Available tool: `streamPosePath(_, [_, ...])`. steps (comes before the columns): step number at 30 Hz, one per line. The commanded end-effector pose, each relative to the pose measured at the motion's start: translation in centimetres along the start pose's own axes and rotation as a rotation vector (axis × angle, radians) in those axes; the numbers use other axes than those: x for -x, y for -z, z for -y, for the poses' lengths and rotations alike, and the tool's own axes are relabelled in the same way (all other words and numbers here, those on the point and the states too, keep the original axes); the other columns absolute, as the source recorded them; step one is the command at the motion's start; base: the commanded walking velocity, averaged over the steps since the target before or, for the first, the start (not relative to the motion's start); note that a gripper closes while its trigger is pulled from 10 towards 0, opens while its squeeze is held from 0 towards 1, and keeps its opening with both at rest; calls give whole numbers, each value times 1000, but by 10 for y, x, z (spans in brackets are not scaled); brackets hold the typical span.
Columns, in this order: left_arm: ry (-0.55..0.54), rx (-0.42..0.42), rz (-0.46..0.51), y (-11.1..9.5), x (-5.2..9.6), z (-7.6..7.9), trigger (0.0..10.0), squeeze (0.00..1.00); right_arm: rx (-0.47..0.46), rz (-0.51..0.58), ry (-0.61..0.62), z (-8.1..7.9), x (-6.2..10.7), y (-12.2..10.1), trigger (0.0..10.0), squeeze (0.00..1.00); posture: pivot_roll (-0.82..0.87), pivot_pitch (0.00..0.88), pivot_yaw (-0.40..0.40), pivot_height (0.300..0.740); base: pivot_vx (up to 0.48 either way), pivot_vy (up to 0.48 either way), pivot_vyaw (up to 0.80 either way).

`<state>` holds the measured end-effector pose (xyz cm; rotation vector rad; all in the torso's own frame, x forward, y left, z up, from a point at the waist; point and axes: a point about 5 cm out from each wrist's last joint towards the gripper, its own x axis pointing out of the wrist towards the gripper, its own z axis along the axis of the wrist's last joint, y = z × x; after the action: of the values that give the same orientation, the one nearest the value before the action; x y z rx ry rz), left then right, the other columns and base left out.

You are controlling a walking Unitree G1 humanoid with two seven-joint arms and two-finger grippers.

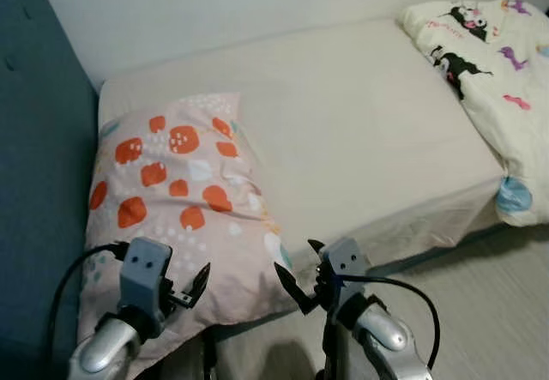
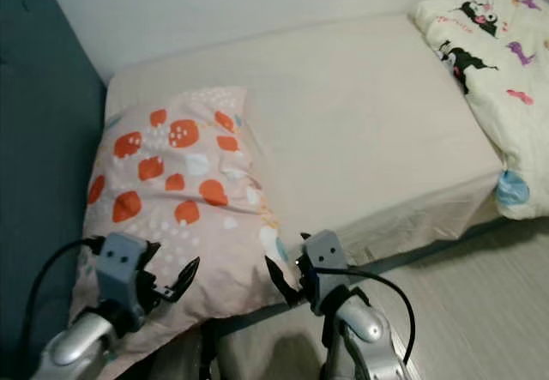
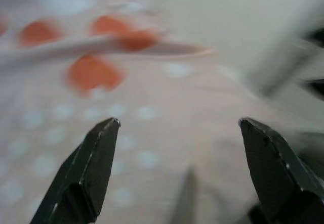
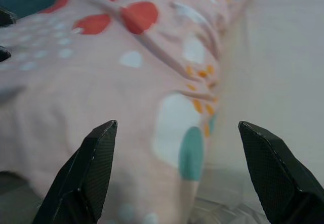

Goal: Clean up the room

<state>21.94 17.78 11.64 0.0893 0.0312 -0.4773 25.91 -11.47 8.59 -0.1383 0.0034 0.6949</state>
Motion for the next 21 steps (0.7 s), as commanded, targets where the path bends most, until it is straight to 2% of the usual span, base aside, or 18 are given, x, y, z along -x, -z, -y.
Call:
streamPosePath(1, [67, -10, -6, -4, 9, 2, 10000, 0, -3, -21, -74, -10, 2, 1, 10000, 0, 32, 265, -16, 577, 0, 0, 0])
streamPosePath(4, [106, -22, -4, -9, 14, 2, 10000, 0, 3, -21, -109, -12, 3, -2, 10000, 0, 32, 265, -16, 572, 0, 0, 0])
streamPosePath(6, [203, -50, -13, -16, 25, 5, 10000, 0, 16, -32, -193, -17, 4, -6, 10000, 0, 32, 263, -24, 567, 0, 0, 0])
streamPosePath(9, [254, -67, -30, -18, 29, 8, 10000, 0, 26, -43, -223, -19, 4, -7, 10000, 0, 33, 266, -26, 567, 0, 0, 0])
streamPosePath(12, [440, -167, -137, -14, 35, 20, 10000, 0, 101, -81, -320, -21, 2, -13, 10000, 0, 32, 268, -29, 567, 0, 0, 0])
streamPosePath(16, [524, -220, -205, -9, 37, 25, 10000, 0, 150, -111, -364, -20, 0, -17, 10000, 0, 29, 268, -28, 567, 0, 0, 0])
streamPosePath(17, [545, -225, -226, -7, 37, 26, 10000, 0, 166, -120, -375, -18, -2, -20, 9216, 0, 23, 269, -26, 567, 0, 0, 0])
streamPosePath(18, [545, -225, -226, -7, 37, 26, 10000, 0, 166, -120, -375, -18, -2, -20, 9216, 0, 23, 269, -26, 567, 0, 0, 0])
streamPosePath(19, [549, -232, -230, -7, 35, 27, 10000, 0, 180, -120, -374, -16, -5, -23, 3490, 0, 21, 269, -28, 567, 0, 0, 0])
streamPosePath(21, [549, -232, -230, -7, 35, 27, 10000, 0, 180, -120, -374, -16, -5, -23, 3490, 0, 21, 269, -28, 567, 0, 0, 0])
